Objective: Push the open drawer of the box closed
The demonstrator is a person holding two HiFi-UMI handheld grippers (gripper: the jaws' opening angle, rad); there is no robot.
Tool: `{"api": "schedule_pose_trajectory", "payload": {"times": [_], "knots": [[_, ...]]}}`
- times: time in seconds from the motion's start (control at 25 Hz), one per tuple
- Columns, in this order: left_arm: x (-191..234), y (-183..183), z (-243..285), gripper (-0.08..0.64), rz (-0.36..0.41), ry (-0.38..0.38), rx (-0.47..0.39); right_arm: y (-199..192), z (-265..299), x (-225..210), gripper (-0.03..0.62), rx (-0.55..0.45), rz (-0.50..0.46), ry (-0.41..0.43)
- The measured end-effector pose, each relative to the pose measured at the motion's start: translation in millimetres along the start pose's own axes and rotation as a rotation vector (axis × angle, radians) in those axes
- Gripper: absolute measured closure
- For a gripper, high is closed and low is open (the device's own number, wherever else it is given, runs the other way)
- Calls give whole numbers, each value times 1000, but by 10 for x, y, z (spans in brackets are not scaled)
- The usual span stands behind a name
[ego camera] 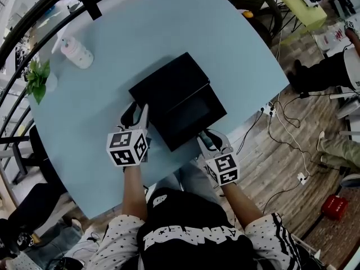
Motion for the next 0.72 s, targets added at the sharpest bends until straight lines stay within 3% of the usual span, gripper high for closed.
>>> {"api": "schedule_pose_trajectory", "payload": {"times": [0.08,0.72], "knots": [[-4,5,-1,560,5,0,0,14,9,7,520,1,-3,-2],[-10,9,-1,560,13,-5,8,106,35,-12,528,12,-16,-25]]}}
Point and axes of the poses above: the fingertips, and each gripper's own axes: z forward along the fingers, x to its left, y out of its top, the point moved 4 cm from there along -z, backward along the fingers, and after that the axes turned 7 degrees about -y, right-handed, at the moved point
